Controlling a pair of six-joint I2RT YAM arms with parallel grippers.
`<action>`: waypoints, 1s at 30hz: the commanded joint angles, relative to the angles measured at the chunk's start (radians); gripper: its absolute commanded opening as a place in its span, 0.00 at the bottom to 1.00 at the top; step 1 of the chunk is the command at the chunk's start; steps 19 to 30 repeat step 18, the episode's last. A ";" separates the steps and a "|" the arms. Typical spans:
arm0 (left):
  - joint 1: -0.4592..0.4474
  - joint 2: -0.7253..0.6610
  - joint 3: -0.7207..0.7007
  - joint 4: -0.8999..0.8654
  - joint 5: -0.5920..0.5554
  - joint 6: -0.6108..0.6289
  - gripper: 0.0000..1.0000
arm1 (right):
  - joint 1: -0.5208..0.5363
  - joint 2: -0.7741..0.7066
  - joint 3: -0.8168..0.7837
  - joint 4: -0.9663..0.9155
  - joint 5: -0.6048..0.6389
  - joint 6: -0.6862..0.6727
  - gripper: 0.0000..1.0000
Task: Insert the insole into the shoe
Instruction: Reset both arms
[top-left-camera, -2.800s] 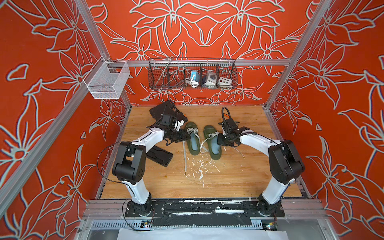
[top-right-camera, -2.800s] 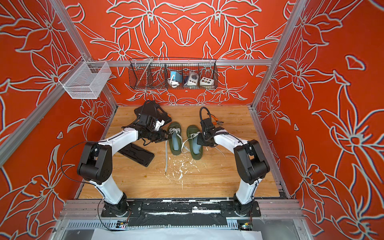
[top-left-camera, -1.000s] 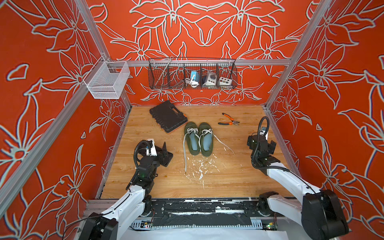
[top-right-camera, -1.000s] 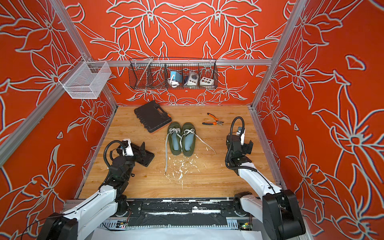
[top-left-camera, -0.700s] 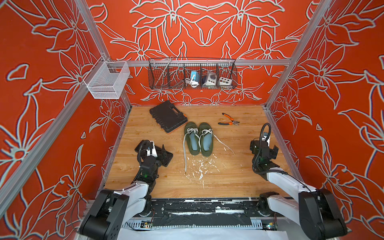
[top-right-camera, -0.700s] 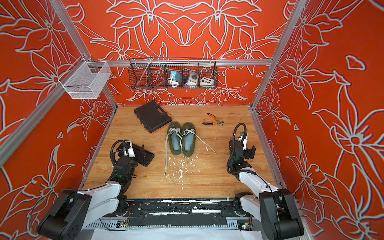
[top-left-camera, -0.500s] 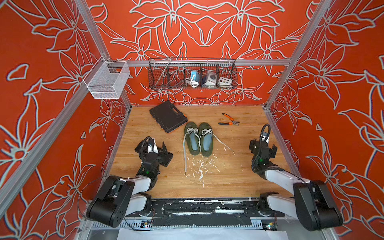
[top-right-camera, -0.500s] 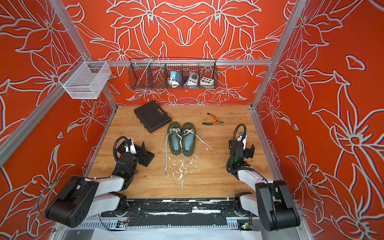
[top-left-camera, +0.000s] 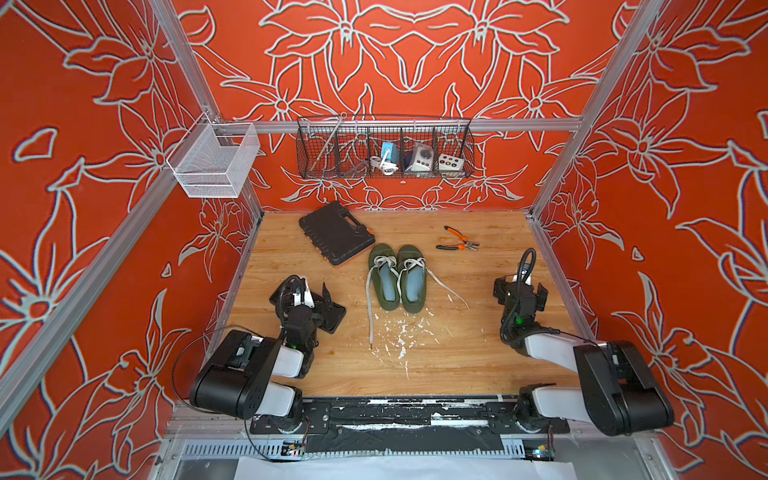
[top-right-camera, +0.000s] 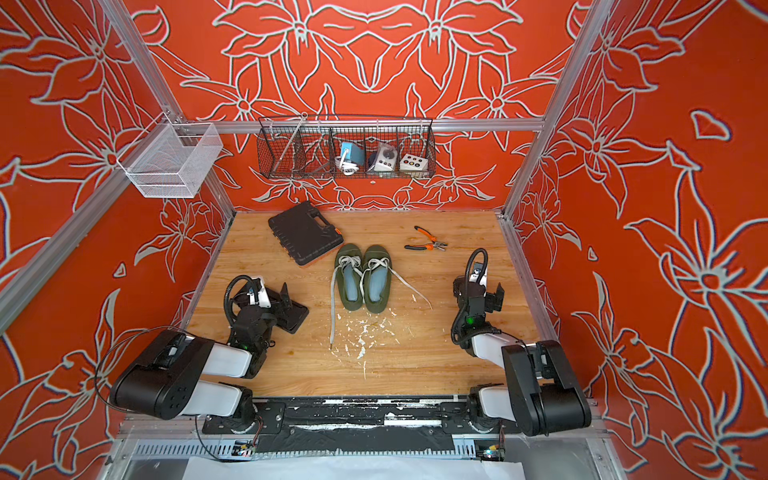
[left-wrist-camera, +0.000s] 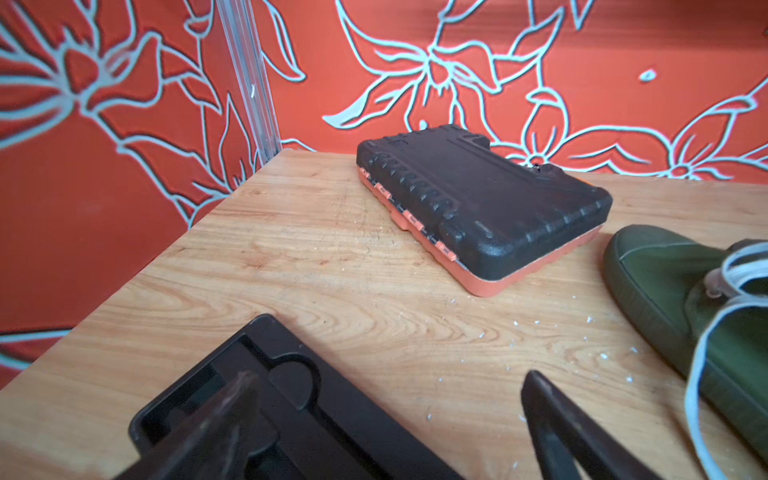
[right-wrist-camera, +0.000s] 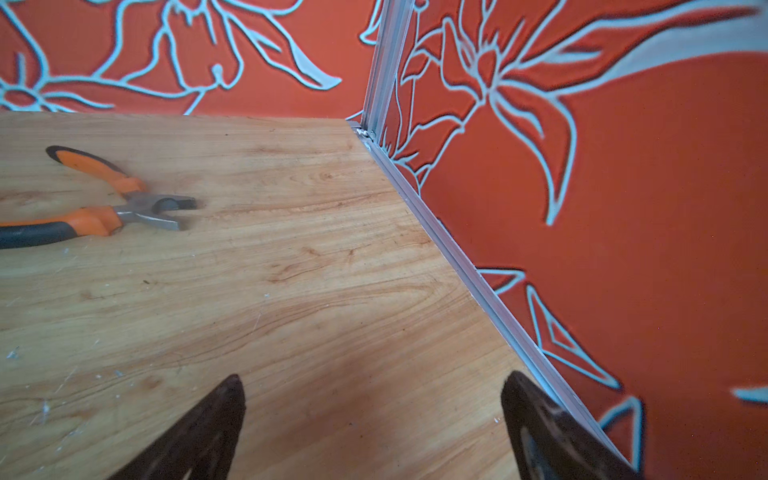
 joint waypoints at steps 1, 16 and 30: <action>0.011 0.003 0.005 0.040 0.020 0.007 0.98 | -0.011 0.018 -0.024 0.085 -0.102 -0.053 0.98; 0.012 -0.001 0.012 0.022 0.045 0.015 0.97 | -0.018 0.133 -0.078 0.314 -0.170 -0.088 0.98; 0.011 -0.003 0.008 0.027 0.045 0.016 0.97 | -0.019 0.101 -0.063 0.234 -0.168 -0.078 0.98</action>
